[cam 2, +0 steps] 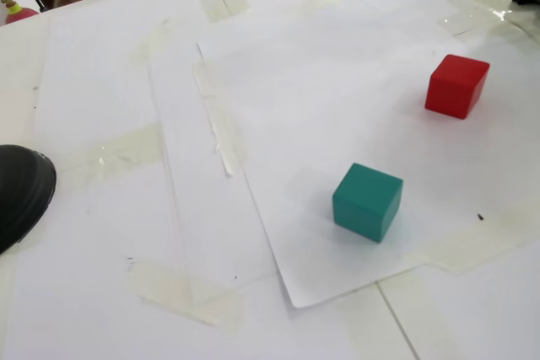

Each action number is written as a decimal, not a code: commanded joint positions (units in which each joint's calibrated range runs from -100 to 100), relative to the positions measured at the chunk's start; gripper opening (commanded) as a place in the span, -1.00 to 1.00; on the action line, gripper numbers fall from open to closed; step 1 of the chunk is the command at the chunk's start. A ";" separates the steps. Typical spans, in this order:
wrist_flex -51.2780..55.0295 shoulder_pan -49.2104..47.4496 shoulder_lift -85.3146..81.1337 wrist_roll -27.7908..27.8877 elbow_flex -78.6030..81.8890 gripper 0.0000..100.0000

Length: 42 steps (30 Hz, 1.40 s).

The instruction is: Put the red cube on the top of the blue cube.

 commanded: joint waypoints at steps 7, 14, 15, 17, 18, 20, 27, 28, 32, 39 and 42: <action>-1.40 -10.55 8.21 -1.56 -1.82 -1.00; -7.11 -14.72 23.32 -2.59 -6.45 -1.00; -7.19 -15.02 25.29 -2.64 -7.82 -1.00; -6.94 -15.47 29.76 -2.69 -10.72 -1.00; -6.78 -15.78 31.56 -2.78 -11.90 -1.00; -6.70 -16.00 36.11 -2.83 -14.81 -1.00; -7.19 -15.70 46.41 -2.88 -21.52 -1.00; -7.60 -15.70 47.70 -2.93 -22.34 -1.00; -8.66 -14.49 53.88 -3.03 -26.06 -1.00; -11.10 -12.98 62.03 -2.93 -28.97 -1.00; -12.08 -12.22 64.61 -2.88 -29.06 -1.00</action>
